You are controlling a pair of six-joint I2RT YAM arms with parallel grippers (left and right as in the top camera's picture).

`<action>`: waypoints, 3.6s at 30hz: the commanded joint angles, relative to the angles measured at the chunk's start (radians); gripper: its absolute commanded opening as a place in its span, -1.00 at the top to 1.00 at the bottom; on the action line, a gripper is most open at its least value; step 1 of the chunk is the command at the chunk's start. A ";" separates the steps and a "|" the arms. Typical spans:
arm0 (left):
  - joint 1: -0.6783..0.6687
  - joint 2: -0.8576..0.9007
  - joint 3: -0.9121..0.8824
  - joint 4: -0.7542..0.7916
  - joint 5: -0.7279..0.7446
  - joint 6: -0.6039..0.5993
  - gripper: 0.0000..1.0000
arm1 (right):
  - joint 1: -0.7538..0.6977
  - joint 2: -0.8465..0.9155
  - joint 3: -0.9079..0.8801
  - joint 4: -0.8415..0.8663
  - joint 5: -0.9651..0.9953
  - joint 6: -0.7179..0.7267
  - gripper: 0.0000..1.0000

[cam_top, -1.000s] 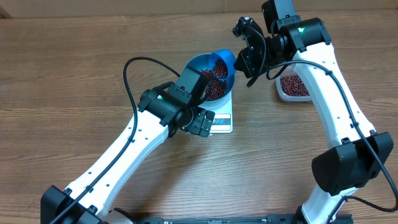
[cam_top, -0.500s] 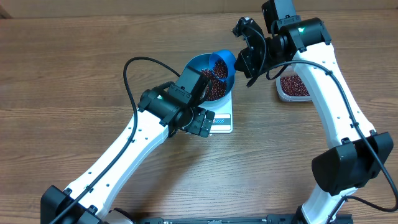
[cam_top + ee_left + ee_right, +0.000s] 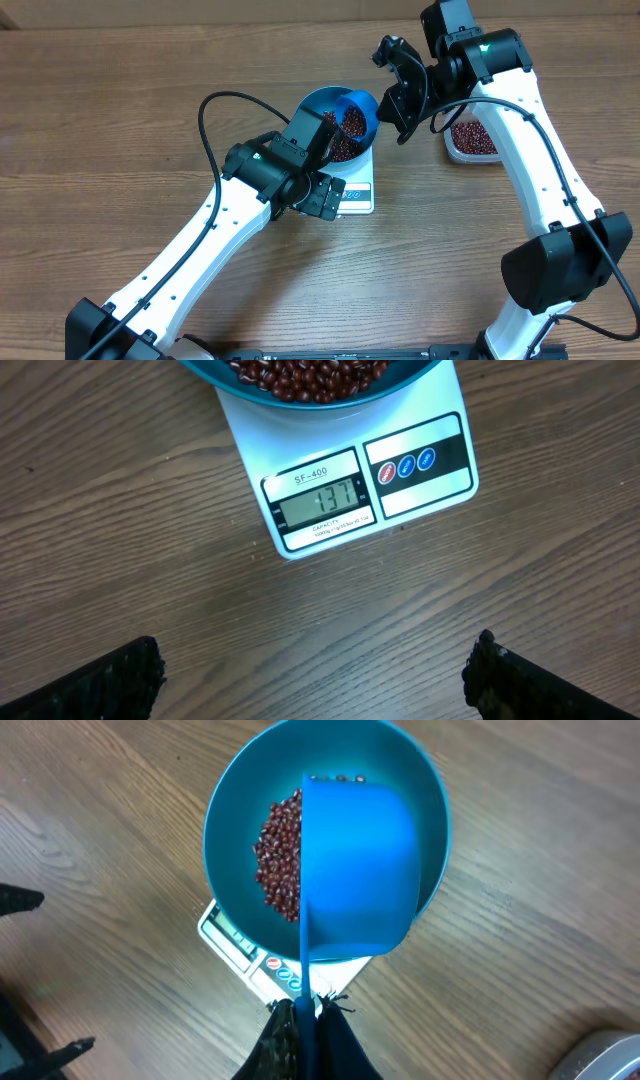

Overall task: Scoop item into bowl and weigh 150g on scale
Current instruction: 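Keep tilting the scoop to trickle more beans into the bowl, then shake the scoop gently over the bowl until scale reads 150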

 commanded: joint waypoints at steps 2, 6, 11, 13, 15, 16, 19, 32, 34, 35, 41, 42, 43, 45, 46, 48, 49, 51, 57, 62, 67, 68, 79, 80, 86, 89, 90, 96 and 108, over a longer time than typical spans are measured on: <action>0.004 -0.024 0.006 0.001 0.008 -0.003 -0.99 | 0.002 -0.046 0.029 0.048 0.035 0.071 0.93; 0.004 -0.024 0.006 0.001 0.008 -0.003 -0.99 | 0.002 -0.046 0.029 0.066 0.037 0.095 0.93; 0.004 -0.024 0.006 0.001 0.007 -0.002 -0.99 | 0.002 -0.046 0.029 0.061 0.036 0.096 0.93; 0.004 -0.024 0.006 0.001 0.008 -0.002 -0.99 | 0.002 -0.046 0.029 0.059 0.036 0.096 0.93; 0.004 -0.024 0.006 0.001 0.008 -0.003 -0.99 | 0.002 -0.046 0.029 0.059 0.037 0.096 0.93; 0.004 -0.024 0.006 0.001 0.007 -0.003 -0.99 | 0.002 -0.046 0.029 0.059 0.037 0.096 0.93; 0.005 -0.024 0.006 0.001 0.008 -0.003 -0.99 | 0.002 -0.046 0.029 0.059 0.037 0.096 0.93; 0.004 -0.024 0.006 0.001 0.008 -0.002 -0.99 | 0.002 -0.046 0.028 0.059 0.036 0.096 0.93; 0.005 -0.024 0.006 0.001 0.008 -0.003 -0.99 | 0.003 -0.046 0.028 0.049 0.018 0.090 0.93; 0.004 -0.024 0.006 0.001 0.007 -0.002 -0.99 | 0.005 -0.046 0.028 0.039 -0.007 0.059 0.93; 0.005 -0.024 0.006 0.001 0.008 -0.003 -0.99 | 0.010 -0.046 0.028 0.024 -0.021 -0.009 0.93; 0.004 -0.024 0.006 0.001 0.008 -0.002 -0.99 | 0.010 -0.046 0.028 0.042 0.002 0.039 0.93; 0.004 -0.024 0.006 0.001 0.007 -0.003 -0.99 | 0.008 -0.046 0.028 0.054 0.017 0.072 0.93; 0.004 -0.024 0.006 0.001 0.007 -0.002 -0.99 | 0.008 -0.046 0.028 0.063 0.021 0.089 0.93; 0.004 -0.024 0.006 0.001 0.008 -0.002 -0.99 | 0.008 -0.046 0.028 0.063 0.021 0.088 0.92; 0.004 -0.024 0.006 0.001 0.008 -0.002 -0.99 | 0.008 -0.046 0.028 0.063 0.021 0.088 0.93; 0.004 -0.024 0.006 0.001 0.008 -0.003 -0.99 | 0.008 -0.046 0.028 0.063 0.021 0.088 0.93; 0.004 -0.024 0.006 0.001 0.008 -0.003 -0.99 | 0.008 -0.046 0.028 0.063 0.021 0.088 0.93; 0.005 -0.024 0.006 0.001 0.008 -0.003 -0.99 | 0.008 -0.046 0.028 0.063 0.021 0.089 0.93; 0.004 -0.024 0.006 0.001 0.008 -0.003 -0.99 | 0.008 -0.046 0.028 0.062 0.021 0.089 0.92; 0.004 -0.024 0.006 0.001 0.008 -0.002 -0.99 | 0.008 -0.046 0.028 0.062 0.021 0.089 0.93; 0.004 -0.024 0.006 0.001 0.007 -0.002 -0.99 | 0.008 -0.046 0.028 0.062 0.021 0.089 0.93; 0.004 -0.024 0.006 0.001 0.008 -0.003 -0.99 | 0.008 -0.046 0.028 0.062 0.021 0.092 0.93; 0.004 -0.024 0.006 0.001 0.007 -0.003 -0.99 | 0.008 -0.046 0.028 0.062 0.021 0.092 0.93; 0.004 -0.024 0.006 0.001 0.008 -0.002 -0.99 | 0.011 -0.046 0.028 0.037 0.007 0.052 0.93; 0.004 -0.024 0.006 0.001 0.008 -0.003 -0.99 | 0.023 -0.046 0.028 -0.013 0.006 -0.103 0.93; 0.005 -0.024 0.006 0.001 0.008 -0.003 -0.99 | 0.024 -0.046 0.028 -0.002 0.025 -0.093 0.93; 0.004 -0.024 0.006 0.001 0.008 -0.003 -0.99 | 0.023 -0.046 0.028 0.067 0.047 -0.014 0.93; 0.004 -0.024 0.006 0.001 0.008 -0.002 -0.99 | 0.024 -0.046 0.028 0.066 0.047 -0.014 0.93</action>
